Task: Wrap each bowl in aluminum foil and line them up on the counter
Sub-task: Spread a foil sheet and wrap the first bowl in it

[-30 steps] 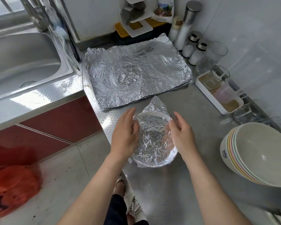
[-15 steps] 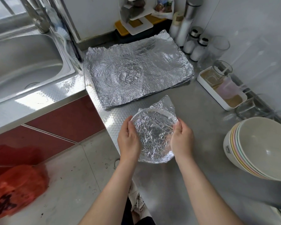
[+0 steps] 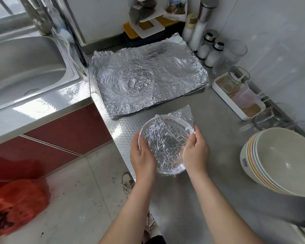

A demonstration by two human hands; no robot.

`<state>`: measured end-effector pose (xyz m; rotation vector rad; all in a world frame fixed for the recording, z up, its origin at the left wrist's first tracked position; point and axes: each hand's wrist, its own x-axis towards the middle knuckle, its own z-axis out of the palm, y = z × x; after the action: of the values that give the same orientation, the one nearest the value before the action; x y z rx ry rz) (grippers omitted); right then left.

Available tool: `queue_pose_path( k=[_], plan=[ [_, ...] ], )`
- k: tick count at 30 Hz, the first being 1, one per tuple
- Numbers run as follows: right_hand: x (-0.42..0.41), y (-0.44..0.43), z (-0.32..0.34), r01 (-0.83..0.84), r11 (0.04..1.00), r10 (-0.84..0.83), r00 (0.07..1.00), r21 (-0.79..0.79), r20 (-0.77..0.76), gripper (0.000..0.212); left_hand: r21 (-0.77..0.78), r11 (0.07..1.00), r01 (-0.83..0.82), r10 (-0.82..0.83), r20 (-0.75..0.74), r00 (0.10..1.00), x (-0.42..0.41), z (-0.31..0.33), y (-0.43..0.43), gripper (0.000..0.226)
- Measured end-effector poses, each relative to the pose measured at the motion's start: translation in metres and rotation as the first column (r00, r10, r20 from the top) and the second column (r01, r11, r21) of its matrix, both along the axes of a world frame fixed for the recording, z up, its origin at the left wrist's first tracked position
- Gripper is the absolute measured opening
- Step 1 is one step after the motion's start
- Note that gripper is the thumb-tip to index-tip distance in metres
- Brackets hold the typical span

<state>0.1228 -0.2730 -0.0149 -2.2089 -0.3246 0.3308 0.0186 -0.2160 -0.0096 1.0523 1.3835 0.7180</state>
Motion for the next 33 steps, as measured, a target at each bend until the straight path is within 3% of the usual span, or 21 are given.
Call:
queue_pose_path(
  k=[3,7,11,15,19,24,26,33],
  plan=[
    [-0.002,-0.001,-0.001,0.039,0.999,-0.038,0.998,0.025,-0.052,0.042,0.019,0.995,0.099,-0.099,-0.038,0.994,-0.001,-0.011,0.008,0.064],
    [0.013,-0.004,0.008,0.030,0.999,-0.024,0.989,0.035,-0.147,0.036,0.135,0.962,0.236,-0.216,-0.147,0.965,-0.005,0.006,0.020,0.043],
    [0.041,0.005,0.018,-0.021,0.999,0.029,0.976,0.041,-0.215,0.019,0.373,0.807,0.458,-0.312,-0.389,0.867,0.004,0.007,0.041,0.041],
    [0.053,0.023,0.026,-0.056,0.998,0.058,0.953,0.014,-0.298,0.039,0.356,0.648,0.673,-0.424,-0.566,0.707,0.019,0.007,0.053,0.042],
    [0.063,0.030,0.027,-0.077,0.997,0.080,0.944,0.021,-0.319,0.037,0.361,0.559,0.746,-0.421,-0.651,0.631,0.026,0.011,0.064,0.040],
    [0.064,0.033,0.022,-0.077,0.996,0.089,0.932,0.048,-0.352,0.024,0.369,0.343,0.864,-0.474,-0.726,0.498,0.059,0.017,0.077,0.036],
    [0.064,0.034,0.022,-0.102,0.992,0.123,0.918,0.075,-0.376,0.028,0.359,0.287,0.888,-0.464,-0.759,0.457,0.070,0.013,0.081,0.031],
    [0.066,0.032,0.020,-0.301,0.949,0.316,0.896,0.097,-0.311,0.041,0.395,0.267,0.879,-0.426,-0.770,0.476,0.073,0.011,0.082,0.021]
  ],
)
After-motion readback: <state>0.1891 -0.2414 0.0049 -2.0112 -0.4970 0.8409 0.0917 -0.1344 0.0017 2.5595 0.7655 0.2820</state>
